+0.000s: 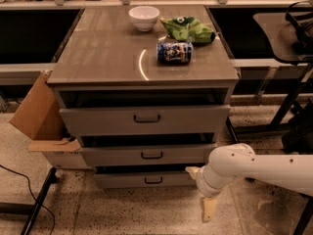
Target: Open bottom drawer
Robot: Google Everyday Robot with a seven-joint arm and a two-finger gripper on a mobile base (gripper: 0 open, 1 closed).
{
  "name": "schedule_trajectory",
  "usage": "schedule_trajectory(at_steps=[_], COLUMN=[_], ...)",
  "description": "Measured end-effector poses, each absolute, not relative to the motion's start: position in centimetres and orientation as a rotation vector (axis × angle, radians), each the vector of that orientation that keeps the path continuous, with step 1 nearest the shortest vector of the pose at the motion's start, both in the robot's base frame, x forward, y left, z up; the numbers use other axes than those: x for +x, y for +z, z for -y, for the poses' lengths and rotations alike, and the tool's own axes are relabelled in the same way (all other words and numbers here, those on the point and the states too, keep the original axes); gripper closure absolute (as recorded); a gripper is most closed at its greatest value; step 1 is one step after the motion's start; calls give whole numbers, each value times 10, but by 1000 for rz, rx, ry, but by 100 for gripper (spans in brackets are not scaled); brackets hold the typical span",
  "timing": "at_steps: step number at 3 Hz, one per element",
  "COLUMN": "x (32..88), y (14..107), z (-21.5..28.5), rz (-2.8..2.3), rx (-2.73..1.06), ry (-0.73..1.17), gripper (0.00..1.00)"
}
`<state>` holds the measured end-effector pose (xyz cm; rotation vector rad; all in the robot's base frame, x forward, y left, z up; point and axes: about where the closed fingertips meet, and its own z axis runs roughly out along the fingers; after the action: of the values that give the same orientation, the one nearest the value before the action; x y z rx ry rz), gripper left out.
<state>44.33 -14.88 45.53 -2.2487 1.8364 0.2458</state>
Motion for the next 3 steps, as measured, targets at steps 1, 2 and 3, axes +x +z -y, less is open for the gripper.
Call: schedule_trajectory(at_steps=[1, 2, 3], x=[451, 459, 471], y=[425, 395, 358], z=[160, 166, 172], rz=[-1742, -1647, -1564], rx=[-2204, -2169, -2135], ry=[262, 297, 353], gripper=[0, 0, 0])
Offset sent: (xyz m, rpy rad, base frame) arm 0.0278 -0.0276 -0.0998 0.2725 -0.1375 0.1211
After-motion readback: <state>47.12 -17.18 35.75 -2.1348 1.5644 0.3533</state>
